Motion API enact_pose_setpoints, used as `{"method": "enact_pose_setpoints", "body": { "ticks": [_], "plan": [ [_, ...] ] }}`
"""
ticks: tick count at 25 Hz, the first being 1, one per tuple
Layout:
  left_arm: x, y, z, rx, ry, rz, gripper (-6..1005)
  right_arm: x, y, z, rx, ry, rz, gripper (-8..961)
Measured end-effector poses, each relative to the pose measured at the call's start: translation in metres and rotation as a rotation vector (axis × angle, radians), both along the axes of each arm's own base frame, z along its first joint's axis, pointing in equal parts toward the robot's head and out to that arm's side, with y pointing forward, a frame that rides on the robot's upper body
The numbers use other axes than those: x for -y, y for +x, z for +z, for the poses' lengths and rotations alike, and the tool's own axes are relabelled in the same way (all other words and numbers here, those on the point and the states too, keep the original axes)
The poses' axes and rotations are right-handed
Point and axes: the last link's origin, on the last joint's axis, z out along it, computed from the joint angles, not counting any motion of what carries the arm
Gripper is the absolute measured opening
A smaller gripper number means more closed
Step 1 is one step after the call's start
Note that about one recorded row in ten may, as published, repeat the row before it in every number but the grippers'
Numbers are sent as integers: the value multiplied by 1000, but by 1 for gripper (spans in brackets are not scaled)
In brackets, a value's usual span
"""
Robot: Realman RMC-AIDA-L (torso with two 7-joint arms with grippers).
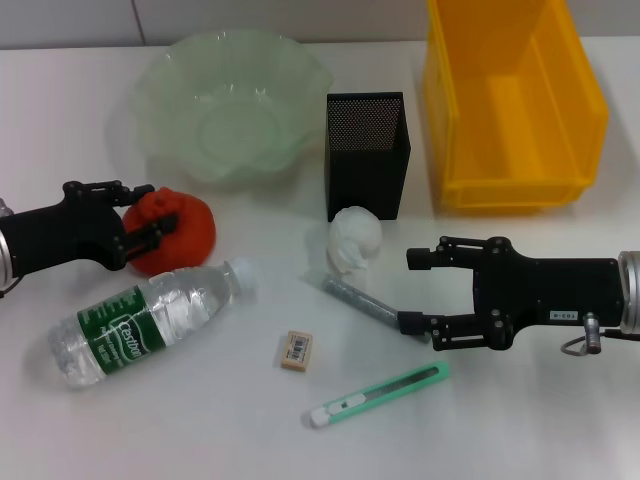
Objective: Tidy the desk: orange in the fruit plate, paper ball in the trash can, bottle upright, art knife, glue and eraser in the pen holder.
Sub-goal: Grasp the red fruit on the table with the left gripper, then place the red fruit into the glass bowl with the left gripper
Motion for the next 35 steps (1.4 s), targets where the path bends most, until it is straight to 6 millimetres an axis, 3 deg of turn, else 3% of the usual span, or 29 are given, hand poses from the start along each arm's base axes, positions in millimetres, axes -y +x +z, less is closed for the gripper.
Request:
{"method": "enact_pose_setpoints", "body": {
  "ticks": [9, 18, 19, 21, 22, 23, 24, 27, 28, 29, 31, 33, 35],
  "plan": [
    [2, 3, 0, 18, -3, -13, 252, 0, 0, 0, 1, -1, 1, 801],
    [6, 12, 9, 105, 5, -44, 180, 1, 1, 0, 1, -4, -3, 801],
    [8, 29, 32, 266, 58, -116, 172, 1, 1, 0, 1, -4, -3, 801],
    [8, 29, 32, 266, 58, -116, 149, 1, 1, 0, 1, -4, -4, 801],
    [4, 45, 34, 342, 65, -166, 138, 1, 1, 0, 1, -4, -4, 801],
    [4, 45, 34, 342, 65, -166, 131, 1, 1, 0, 1, -4, -4, 801],
    [-4, 58, 29, 389, 91, -176, 123, 1, 1, 0, 1, -4, -4, 801],
    [-4, 58, 29, 389, 91, -176, 101, 1, 0, -1, -1, -4, -3, 801],
    [-14, 69, 21, 419, 131, -168, 94, 1, 0, -1, -2, -4, -3, 801],
    [-41, 79, 2, 413, 170, -86, 88, 1, 0, -2, -3, -4, -3, 801],
    [-54, 81, -10, 398, 187, -29, 76, 2, 0, -2, -4, -4, -4, 801],
    [-54, 81, -10, 398, 187, -29, 64, 2, 0, -2, -4, -4, -5, 801],
    [-70, 80, -25, 312, 229, 31, 58, 3, 0, -3, -7, -5, -7, 801]
  ]
}}
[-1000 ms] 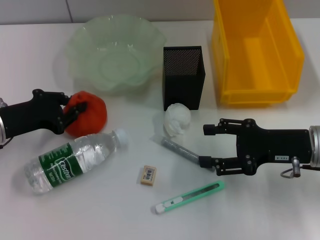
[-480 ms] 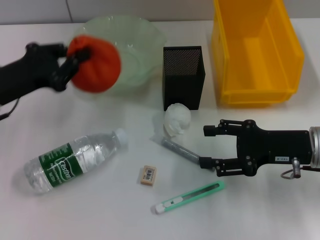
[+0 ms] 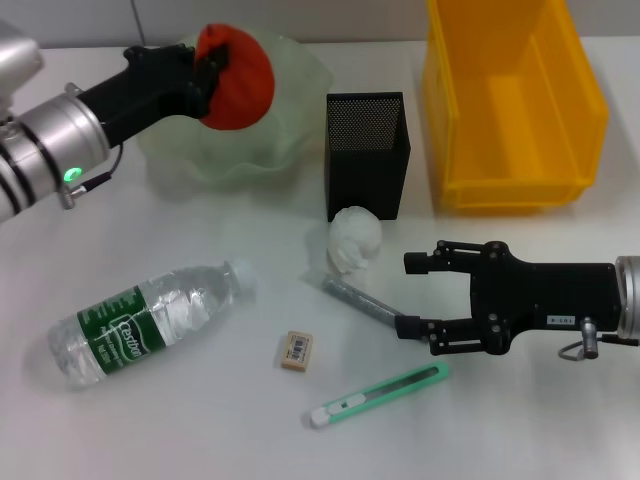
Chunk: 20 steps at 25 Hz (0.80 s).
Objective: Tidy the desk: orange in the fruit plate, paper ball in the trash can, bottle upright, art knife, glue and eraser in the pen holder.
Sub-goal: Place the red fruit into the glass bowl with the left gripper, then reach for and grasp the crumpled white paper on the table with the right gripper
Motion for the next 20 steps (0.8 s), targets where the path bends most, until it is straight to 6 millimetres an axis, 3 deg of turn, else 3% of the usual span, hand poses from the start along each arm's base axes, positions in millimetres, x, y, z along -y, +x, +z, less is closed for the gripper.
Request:
{"method": "enact_pose_setpoints", "body": {
  "ticks": [9, 20],
  "plan": [
    [-9, -2, -11, -45, 13, 67, 62, 1, 1, 0, -2, 3, -3, 800],
    [-8, 0, -10, -7, 19, 66, 433, 0, 1, 1, -3, 8, -5, 800]
  ]
}}
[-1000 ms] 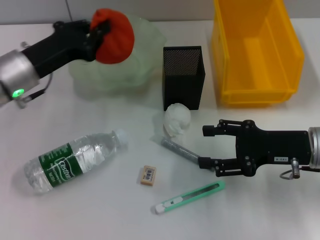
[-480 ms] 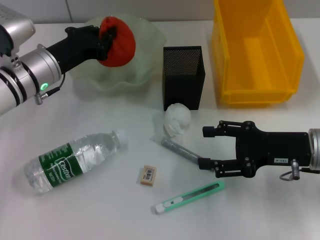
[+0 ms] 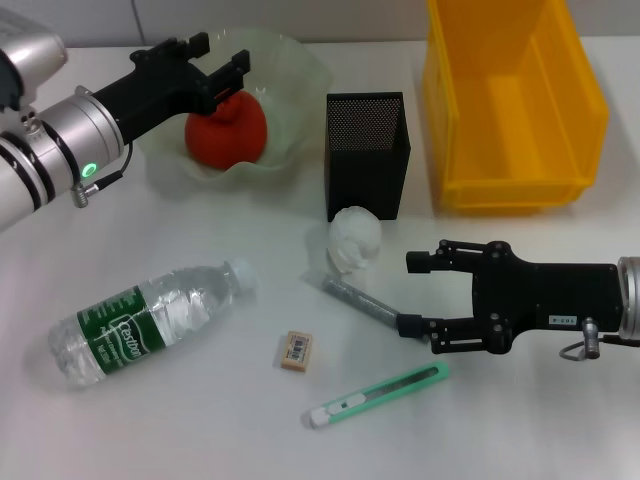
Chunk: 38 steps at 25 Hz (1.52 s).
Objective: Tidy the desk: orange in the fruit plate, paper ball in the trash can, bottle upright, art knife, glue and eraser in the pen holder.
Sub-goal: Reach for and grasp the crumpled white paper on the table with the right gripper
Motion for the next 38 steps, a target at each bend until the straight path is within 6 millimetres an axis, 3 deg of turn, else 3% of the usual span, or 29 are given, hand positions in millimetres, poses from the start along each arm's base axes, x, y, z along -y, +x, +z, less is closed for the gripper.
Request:
{"method": "enact_pose_setpoints", "body": {
  "ticks": [5, 8, 14, 17, 24, 34, 38],
  "plan": [
    [9, 6, 7, 65, -31, -64, 637, 0, 0, 0, -1, 4, -2, 801],
    [34, -1, 30, 131, -115, -134, 758, -1, 0, 1, -2, 5, -2, 801],
    [65, -15, 44, 113, -242, -192, 810, -3, -2, 5, -23, 11, -6, 801],
    [93, -31, 60, 106, -334, -234, 819, -5, -4, 10, -36, 6, -8, 801],
    [126, -52, 61, 6, -490, -273, 818, -11, -6, 18, -25, -5, -22, 800],
    [139, -53, 48, -28, -489, -352, 817, -25, -21, 37, 31, -65, -24, 801],
    [140, -51, 47, -27, -489, -369, 817, -35, -40, 53, 106, -134, -23, 801]
  ]
}}
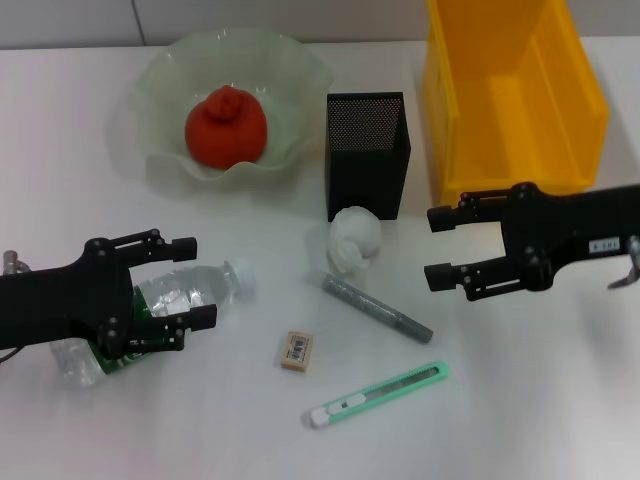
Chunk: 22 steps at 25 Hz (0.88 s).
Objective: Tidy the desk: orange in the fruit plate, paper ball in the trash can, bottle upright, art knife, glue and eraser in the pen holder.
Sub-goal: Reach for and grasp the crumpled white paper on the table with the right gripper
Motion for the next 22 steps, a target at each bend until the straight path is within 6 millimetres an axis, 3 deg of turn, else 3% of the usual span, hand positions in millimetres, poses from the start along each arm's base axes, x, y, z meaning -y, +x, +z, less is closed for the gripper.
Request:
{"method": "enact_pose_setpoints", "body": {
  "ticks": [9, 22],
  "plan": [
    [3, -1, -3, 1, 6, -10, 816, -22, -41, 11, 268, -139, -3, 800],
    [3, -4, -1, -2, 25, 8, 815, -41, -77, -17, 427, -138, 47, 801]
  ]
}}
